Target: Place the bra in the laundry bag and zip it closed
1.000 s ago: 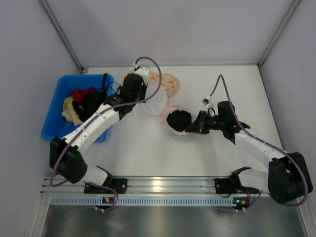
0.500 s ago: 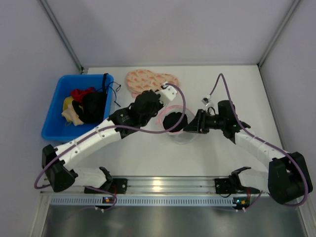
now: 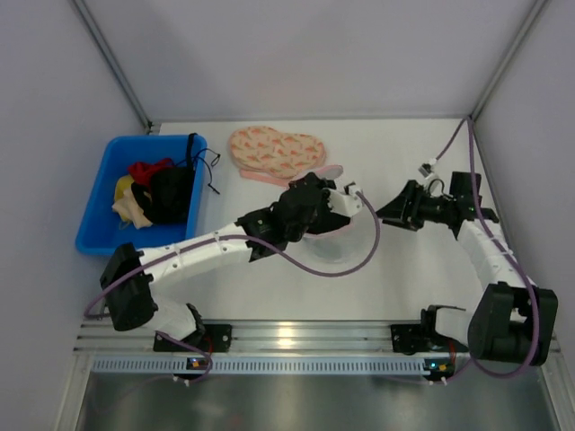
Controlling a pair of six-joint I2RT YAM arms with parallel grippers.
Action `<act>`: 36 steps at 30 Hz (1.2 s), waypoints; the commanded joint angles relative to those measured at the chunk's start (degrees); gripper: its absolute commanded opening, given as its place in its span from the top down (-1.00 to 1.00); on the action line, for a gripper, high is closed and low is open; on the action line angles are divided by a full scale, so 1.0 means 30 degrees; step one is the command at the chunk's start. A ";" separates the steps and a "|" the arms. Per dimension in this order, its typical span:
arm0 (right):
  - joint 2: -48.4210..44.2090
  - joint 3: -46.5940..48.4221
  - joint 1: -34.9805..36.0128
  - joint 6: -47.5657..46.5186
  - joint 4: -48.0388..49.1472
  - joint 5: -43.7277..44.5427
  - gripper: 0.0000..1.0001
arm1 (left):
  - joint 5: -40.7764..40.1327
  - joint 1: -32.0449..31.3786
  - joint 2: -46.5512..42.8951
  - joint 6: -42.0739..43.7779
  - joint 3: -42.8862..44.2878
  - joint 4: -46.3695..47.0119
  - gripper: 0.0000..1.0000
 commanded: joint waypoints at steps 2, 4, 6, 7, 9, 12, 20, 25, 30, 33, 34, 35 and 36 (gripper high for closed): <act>0.0729 0.2777 -0.2297 -0.4040 -0.3177 0.0968 -0.19 | -0.0061 -0.2245 0.0507 0.3003 -0.0638 0.2712 1.00; 0.1228 0.2810 -0.2710 -0.4457 -0.3475 0.0826 -0.16 | -0.0002 -0.2981 0.0479 0.3124 -0.1106 0.2742 1.00; 0.1580 0.2635 -0.2975 -0.4808 -0.3565 0.0767 -0.14 | -0.0351 -0.3978 0.0420 0.2891 -0.1430 0.2684 0.89; 0.1668 0.2547 -0.2975 -0.4868 -0.3536 0.0737 -0.14 | -0.0586 -0.4677 0.0246 0.2861 -0.1924 0.2626 0.79; 0.1931 0.2371 -0.2975 -0.5043 -0.3389 0.0708 -0.14 | -0.0793 -0.5413 -0.0077 0.2978 -0.2600 0.2509 0.48; 0.2254 0.2312 -0.2975 -0.5512 -0.3243 0.0941 -0.14 | 0.0317 -0.6235 -0.1452 0.1839 -0.2926 0.0229 0.17; 0.2841 0.0209 -0.1925 -0.3965 0.0532 0.1820 -0.03 | 0.4742 -0.6765 -0.5172 -0.4954 -0.1225 -0.5431 -0.22; 0.3221 -0.1434 0.0386 -0.2966 0.2876 0.2756 0.20 | 0.6143 -0.2566 -0.5822 -1.1823 -0.0118 -0.7359 -0.26; 0.3572 -0.1760 0.2939 -0.3460 0.4022 0.3695 0.45 | 1.0505 0.4909 -0.3687 -1.7751 0.1585 -1.0876 -0.12; 0.3983 -0.1672 0.4228 -0.3667 0.4490 0.3406 0.49 | 1.2820 0.7492 -0.2982 -1.9341 0.1411 -1.1173 -0.10; 0.3868 -0.1788 0.4986 -0.3435 0.4753 0.2881 0.50 | 1.3294 0.7997 -0.2834 -2.0245 0.1179 -1.1174 -0.10; 0.3315 -0.1876 0.5486 -0.3288 0.5800 0.2847 0.50 | 1.3647 0.8495 -0.2426 -2.0603 0.1089 -1.1203 -0.10; 0.2904 -0.1993 0.6129 -0.3112 0.6419 0.3021 0.50 | 1.4346 0.9254 -0.2248 -2.1534 0.1001 -1.1174 -0.10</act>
